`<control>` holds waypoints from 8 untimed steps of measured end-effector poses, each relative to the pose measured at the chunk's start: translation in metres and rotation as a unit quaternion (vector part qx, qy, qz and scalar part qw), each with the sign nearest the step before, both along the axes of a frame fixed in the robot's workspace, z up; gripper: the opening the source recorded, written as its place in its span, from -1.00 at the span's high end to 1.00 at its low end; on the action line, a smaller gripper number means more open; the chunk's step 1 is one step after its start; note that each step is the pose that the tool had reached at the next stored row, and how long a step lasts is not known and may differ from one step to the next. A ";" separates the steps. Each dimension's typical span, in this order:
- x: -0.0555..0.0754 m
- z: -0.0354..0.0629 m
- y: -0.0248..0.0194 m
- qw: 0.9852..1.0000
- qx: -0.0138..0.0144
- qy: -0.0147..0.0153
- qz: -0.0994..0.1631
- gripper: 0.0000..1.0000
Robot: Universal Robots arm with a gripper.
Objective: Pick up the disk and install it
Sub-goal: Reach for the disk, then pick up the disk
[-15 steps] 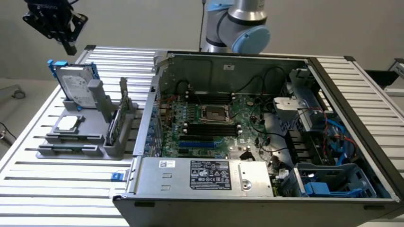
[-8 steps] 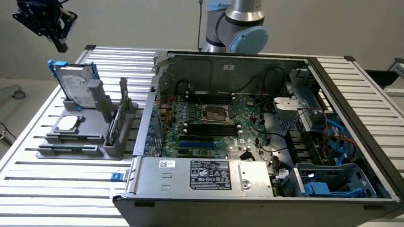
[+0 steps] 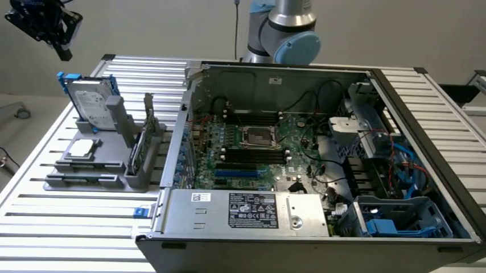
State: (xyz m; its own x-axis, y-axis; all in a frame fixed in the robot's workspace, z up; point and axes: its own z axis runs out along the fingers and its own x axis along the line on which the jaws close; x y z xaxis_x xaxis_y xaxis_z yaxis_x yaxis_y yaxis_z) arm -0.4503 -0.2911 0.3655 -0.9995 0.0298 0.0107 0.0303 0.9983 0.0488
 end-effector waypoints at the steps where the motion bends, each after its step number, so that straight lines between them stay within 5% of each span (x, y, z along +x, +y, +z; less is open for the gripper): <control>1: 0.000 0.0000 0.0000 1.000 0.000 0.000 0.000 0.79; 8: 0.000 0.0001 0.0000 1.000 0.000 0.000 0.000 0.79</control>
